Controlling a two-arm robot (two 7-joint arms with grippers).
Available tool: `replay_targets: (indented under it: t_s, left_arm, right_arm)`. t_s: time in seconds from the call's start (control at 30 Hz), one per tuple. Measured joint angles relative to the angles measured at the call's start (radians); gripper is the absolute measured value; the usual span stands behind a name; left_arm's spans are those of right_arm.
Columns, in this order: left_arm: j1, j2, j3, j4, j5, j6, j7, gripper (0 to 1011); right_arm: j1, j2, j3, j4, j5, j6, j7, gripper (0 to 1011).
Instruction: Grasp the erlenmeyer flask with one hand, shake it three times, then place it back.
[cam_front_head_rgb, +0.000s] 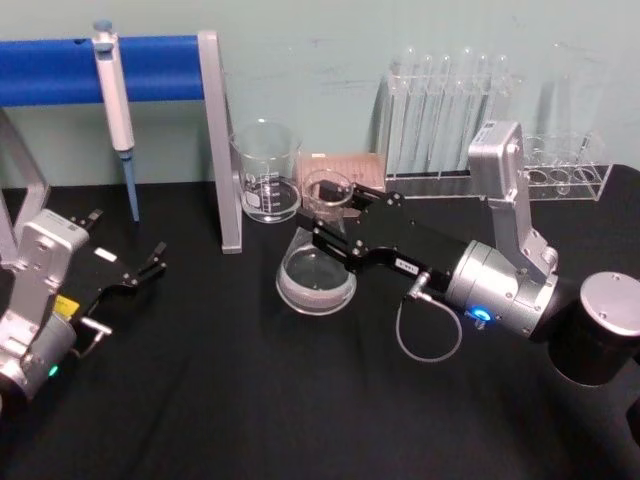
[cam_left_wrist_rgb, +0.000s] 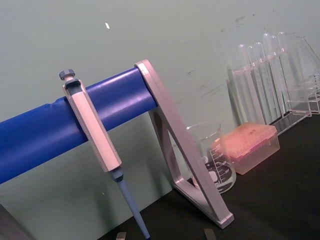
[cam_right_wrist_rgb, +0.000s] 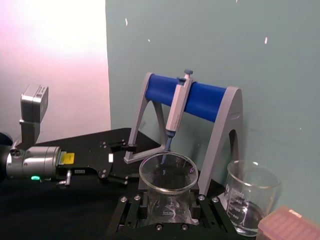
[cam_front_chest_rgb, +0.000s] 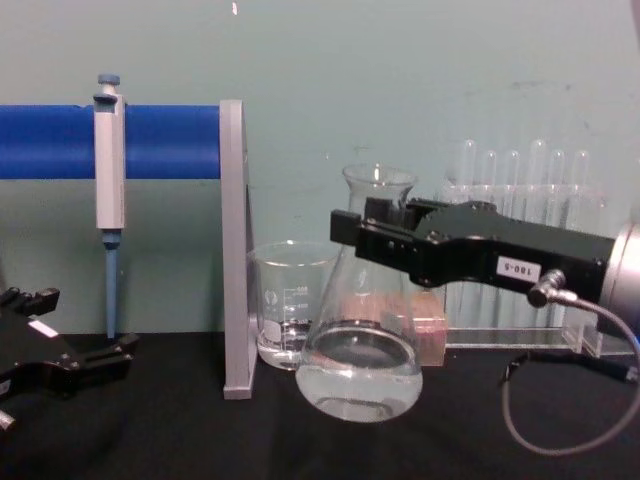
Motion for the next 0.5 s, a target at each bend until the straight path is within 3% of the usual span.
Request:
replay_targets:
  t_s: [0.5]
  left_arm:
    - [0.0,0.0,0.0,0.0,0.0,0.0,0.0,1001]
  right_arm:
    - [0.025,0.007,-0.029,0.07,-0.001,-0.008,0.031,449]
